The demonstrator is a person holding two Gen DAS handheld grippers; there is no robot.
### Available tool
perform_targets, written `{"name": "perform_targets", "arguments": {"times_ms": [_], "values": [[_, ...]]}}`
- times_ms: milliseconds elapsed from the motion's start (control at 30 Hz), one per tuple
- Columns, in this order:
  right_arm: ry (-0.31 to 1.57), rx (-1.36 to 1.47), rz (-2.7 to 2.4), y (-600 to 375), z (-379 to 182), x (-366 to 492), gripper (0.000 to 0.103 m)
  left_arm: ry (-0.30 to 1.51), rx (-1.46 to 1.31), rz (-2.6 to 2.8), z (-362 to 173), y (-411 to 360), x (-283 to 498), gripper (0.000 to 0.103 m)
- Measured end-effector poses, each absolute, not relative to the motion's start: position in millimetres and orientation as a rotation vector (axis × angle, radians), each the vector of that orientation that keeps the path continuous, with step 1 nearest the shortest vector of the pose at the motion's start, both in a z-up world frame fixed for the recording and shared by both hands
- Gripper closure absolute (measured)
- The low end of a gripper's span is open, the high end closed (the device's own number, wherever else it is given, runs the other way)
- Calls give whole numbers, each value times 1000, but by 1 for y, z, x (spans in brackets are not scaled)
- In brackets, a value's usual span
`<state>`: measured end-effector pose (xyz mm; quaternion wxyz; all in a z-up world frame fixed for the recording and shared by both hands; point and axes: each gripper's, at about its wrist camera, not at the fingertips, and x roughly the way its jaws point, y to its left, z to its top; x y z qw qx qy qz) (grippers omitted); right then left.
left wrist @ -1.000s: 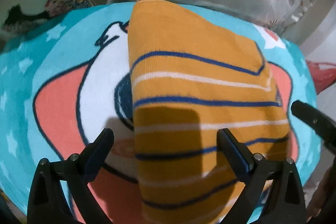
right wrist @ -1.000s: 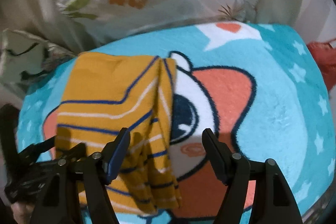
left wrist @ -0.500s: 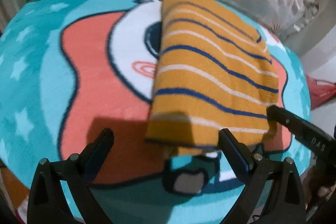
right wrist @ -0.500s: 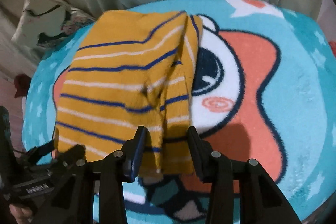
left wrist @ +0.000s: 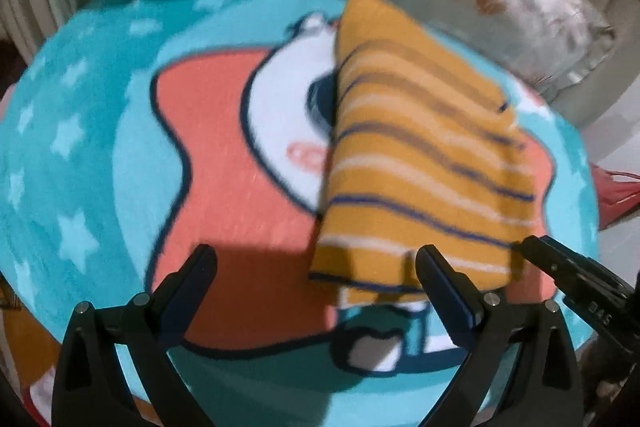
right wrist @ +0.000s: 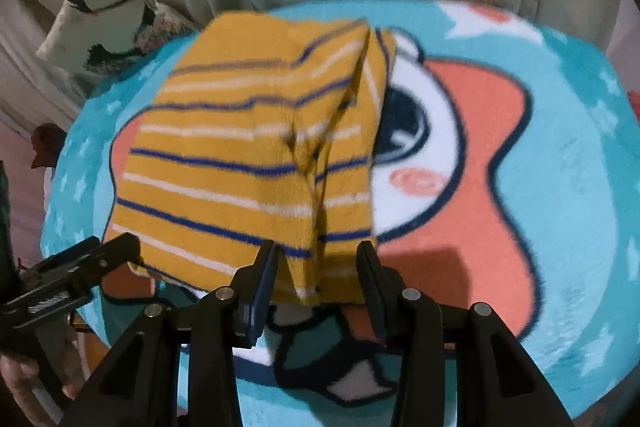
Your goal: Fold small clothes
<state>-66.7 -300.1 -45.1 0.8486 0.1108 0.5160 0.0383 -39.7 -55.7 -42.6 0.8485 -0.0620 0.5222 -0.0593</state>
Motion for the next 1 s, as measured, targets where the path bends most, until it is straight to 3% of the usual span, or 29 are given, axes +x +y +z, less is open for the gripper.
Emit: {"name": "perform_targets", "arguments": {"times_ms": [300, 367, 567, 767, 1000], "values": [[956, 318, 81, -308, -3, -3, 62, 1000, -42, -152, -13, -78, 61, 4], [971, 323, 57, -304, -6, 20, 67, 1037, -48, -187, -24, -83, 86, 4], [1144, 313, -56, -306, -51, 74, 67, 1179, -6, -266, -61, -92, 123, 3], [1060, 356, -117, -314, -19, 87, 66, 1093, -12, -299, -29, -83, 153, 3], [1143, 365, -185, -312, -56, 130, 66, 1202, 59, -286, -68, -99, 206, 3]]}}
